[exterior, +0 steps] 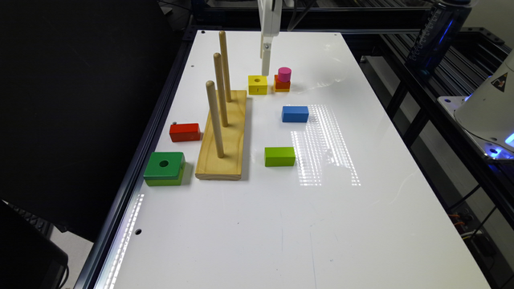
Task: Pick up yellow block.
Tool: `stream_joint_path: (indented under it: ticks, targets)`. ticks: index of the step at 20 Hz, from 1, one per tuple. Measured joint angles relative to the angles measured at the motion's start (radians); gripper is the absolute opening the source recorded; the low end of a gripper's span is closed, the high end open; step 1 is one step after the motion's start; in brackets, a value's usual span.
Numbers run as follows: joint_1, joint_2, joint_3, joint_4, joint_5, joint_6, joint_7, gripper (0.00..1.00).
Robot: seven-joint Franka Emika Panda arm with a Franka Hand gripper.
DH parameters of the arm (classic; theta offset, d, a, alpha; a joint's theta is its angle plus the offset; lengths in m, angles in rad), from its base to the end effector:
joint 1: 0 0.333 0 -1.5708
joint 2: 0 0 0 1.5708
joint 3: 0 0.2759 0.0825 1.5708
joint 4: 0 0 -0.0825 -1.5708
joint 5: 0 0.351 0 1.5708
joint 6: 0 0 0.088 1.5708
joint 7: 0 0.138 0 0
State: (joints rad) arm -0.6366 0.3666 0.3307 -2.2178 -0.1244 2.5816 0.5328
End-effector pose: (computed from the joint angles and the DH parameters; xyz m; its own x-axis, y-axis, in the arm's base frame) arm 0.5003 -0.1502 0.1790 0.7280 -0.6855 -0.0039 -0.6847 -0.7268 -0.0539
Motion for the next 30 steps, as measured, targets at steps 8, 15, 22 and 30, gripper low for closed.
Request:
stream_joint_path:
  ticks: [8,15,22,30]
  targets:
    - [0.000,0.036,0.001,0.018,-0.0423,0.022,0.038,1.00]
    - [0.002,0.036,0.001,0.023,-0.0423,0.022,0.038,1.00]
    - [0.002,0.065,-0.002,0.024,-0.0482,0.038,0.039,1.00]
    - [0.003,0.108,-0.007,0.042,-0.0765,0.064,0.056,1.00]
